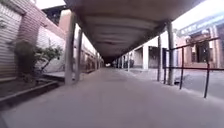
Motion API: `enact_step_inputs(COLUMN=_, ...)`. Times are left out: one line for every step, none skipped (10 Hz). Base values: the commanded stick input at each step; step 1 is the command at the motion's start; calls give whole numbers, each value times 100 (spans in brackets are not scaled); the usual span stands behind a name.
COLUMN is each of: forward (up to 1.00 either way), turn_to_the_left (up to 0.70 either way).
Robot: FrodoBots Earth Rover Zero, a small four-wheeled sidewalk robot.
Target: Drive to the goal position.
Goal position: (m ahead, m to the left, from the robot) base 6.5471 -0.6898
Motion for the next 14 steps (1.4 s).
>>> enact_step_inputs(forward=70, turn_to_the_left=0)
enact_step_inputs(forward=70, turn_to_the_left=0)
enact_step_inputs(forward=70, turn_to_the_left=0)
enact_step_inputs(forward=70, turn_to_the_left=0)
enact_step_inputs(forward=70, turn_to_the_left=0)
enact_step_inputs(forward=70, turn_to_the_left=0)
enact_step_inputs(forward=70, turn_to_the_left=0)
enact_step_inputs(forward=70, turn_to_the_left=0)
enact_step_inputs(forward=70, turn_to_the_left=0)
enact_step_inputs(forward=70, turn_to_the_left=0)
enact_step_inputs(forward=70, turn_to_the_left=-17)
enact_step_inputs(forward=70, turn_to_the_left=-35)
enact_step_inputs(forward=70, turn_to_the_left=-35)
enact_step_inputs(forward=70, turn_to_the_left=-35)
